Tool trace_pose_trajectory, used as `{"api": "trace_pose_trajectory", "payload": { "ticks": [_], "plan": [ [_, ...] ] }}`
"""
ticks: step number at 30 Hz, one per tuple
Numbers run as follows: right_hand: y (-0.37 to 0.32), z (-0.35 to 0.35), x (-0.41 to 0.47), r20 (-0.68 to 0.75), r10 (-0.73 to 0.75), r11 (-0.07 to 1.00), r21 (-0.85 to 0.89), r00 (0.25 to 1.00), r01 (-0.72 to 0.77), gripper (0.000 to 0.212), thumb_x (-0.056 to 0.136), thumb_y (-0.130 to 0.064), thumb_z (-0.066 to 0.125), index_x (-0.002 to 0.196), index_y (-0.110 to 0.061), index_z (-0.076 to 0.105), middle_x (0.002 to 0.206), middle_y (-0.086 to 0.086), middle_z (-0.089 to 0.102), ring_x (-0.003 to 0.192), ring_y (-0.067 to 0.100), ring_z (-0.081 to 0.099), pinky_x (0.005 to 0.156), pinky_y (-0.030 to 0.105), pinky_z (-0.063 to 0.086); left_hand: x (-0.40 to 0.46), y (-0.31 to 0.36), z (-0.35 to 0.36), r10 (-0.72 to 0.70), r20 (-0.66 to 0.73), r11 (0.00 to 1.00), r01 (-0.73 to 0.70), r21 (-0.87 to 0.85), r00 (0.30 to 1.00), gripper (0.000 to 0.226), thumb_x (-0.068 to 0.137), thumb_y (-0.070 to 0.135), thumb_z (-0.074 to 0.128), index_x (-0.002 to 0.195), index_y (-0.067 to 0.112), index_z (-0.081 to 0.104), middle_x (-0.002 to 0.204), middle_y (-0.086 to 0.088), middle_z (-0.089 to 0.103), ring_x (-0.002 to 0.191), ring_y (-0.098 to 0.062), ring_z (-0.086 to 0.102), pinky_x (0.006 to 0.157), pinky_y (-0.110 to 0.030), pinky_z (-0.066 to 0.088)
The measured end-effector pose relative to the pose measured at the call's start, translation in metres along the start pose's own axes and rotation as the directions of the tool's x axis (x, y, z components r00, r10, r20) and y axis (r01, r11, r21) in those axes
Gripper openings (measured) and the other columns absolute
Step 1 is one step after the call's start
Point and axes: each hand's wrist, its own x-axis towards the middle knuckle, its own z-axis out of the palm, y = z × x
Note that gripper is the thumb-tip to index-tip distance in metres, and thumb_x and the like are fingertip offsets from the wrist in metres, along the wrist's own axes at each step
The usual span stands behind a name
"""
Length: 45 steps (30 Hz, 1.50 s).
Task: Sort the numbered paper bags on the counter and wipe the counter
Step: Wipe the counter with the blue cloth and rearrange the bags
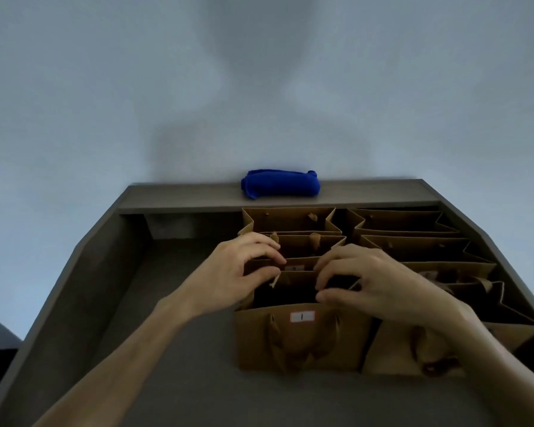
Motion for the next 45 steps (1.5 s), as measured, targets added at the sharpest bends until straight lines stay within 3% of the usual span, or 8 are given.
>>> {"api": "trace_pose_trajectory", "payload": {
  "ticks": [3,5,12,18,22,26,38,45],
  "plan": [
    [0.000,0.011,-0.003,0.039,0.031,0.993,-0.112,0.999,-0.026,0.022,0.090,-0.051,0.054,0.106,-0.039,0.063,0.124,-0.023,0.051,0.118,-0.007,0.039,0.101,0.018,0.030,0.001,-0.009,0.008,-0.015,0.040,0.999,0.013,0.042,0.999,0.026,0.091,0.023,0.061,0.116,0.029,0.063,0.128,0.015,0.056,0.123,0.008,0.045,0.102,-0.007,0.033],
    [0.001,0.014,0.001,0.008,0.038,0.992,-0.121,0.999,-0.037,0.019,0.092,-0.045,0.054,0.106,-0.036,0.064,0.118,-0.019,0.057,0.114,-0.004,0.046,0.103,0.025,0.037,0.003,-0.013,0.010,-0.024,0.042,0.999,0.022,0.050,0.999,0.026,0.090,0.018,0.062,0.115,0.027,0.064,0.124,0.013,0.059,0.120,0.008,0.048,0.100,-0.003,0.032],
    [0.001,0.013,0.020,-0.044,0.118,0.990,-0.076,0.992,-0.121,0.018,0.092,-0.038,0.060,0.104,-0.028,0.069,0.106,-0.012,0.064,0.101,0.003,0.056,0.093,0.032,0.050,0.013,-0.015,0.008,-0.070,0.015,0.995,0.069,0.068,0.997,0.026,0.090,0.016,0.063,0.114,0.024,0.067,0.119,0.009,0.064,0.115,0.001,0.054,0.098,-0.014,0.040],
    [-0.004,0.019,0.006,-0.113,0.129,0.992,0.005,0.985,-0.129,0.024,0.087,-0.038,0.068,0.109,-0.033,0.060,0.120,-0.015,0.048,0.108,0.002,0.050,0.089,0.024,0.050,0.010,-0.010,0.006,-0.102,0.070,0.995,0.101,0.011,0.992,0.028,0.094,0.021,0.058,0.121,0.026,0.061,0.119,0.012,0.060,0.108,0.003,0.056,0.089,-0.013,0.047],
    [-0.013,0.034,-0.016,-0.155,0.070,0.997,0.004,0.985,-0.071,0.029,0.091,-0.037,0.059,0.119,-0.033,0.055,0.119,-0.018,0.054,0.108,-0.003,0.054,0.087,0.020,0.052,0.009,-0.004,0.003,-0.128,0.029,0.989,0.129,-0.071,0.991,0.024,0.096,0.023,0.053,0.119,0.025,0.062,0.116,0.013,0.061,0.100,0.005,0.061,0.084,-0.013,0.052],
    [-0.021,0.043,-0.031,-0.201,0.040,0.999,0.042,0.979,-0.033,0.028,0.093,-0.037,0.053,0.120,-0.031,0.056,0.120,-0.017,0.057,0.112,-0.004,0.054,0.088,0.016,0.050,0.020,-0.006,0.005,-0.134,0.027,0.989,0.132,0.062,0.991,0.024,0.094,0.020,0.059,0.116,0.025,0.065,0.119,0.008,0.065,0.103,0.002,0.061,0.075,-0.003,0.044],
    [-0.013,0.043,-0.022,-0.214,0.053,0.997,0.060,0.975,-0.041,0.030,0.093,-0.035,0.054,0.122,-0.029,0.057,0.120,-0.014,0.059,0.110,0.001,0.056,0.087,0.023,0.054,0.053,-0.011,0.001,-0.201,0.046,0.967,0.191,0.171,0.978,0.022,0.092,0.017,0.061,0.112,0.023,0.070,0.117,0.003,0.068,0.112,-0.008,0.059,0.093,-0.020,0.042],
    [-0.006,0.027,-0.011,-0.201,0.113,0.990,0.106,0.973,-0.093,0.034,0.090,-0.047,0.056,0.120,-0.033,0.056,0.116,-0.018,0.055,0.107,-0.002,0.052,0.089,0.025,0.051,0.025,-0.002,0.000,-0.114,0.161,0.989,0.096,0.115,0.980,0.022,0.093,0.018,0.059,0.111,0.028,0.068,0.116,0.011,0.066,0.102,0.007,0.058,0.095,-0.018,0.047]
  ]
}}
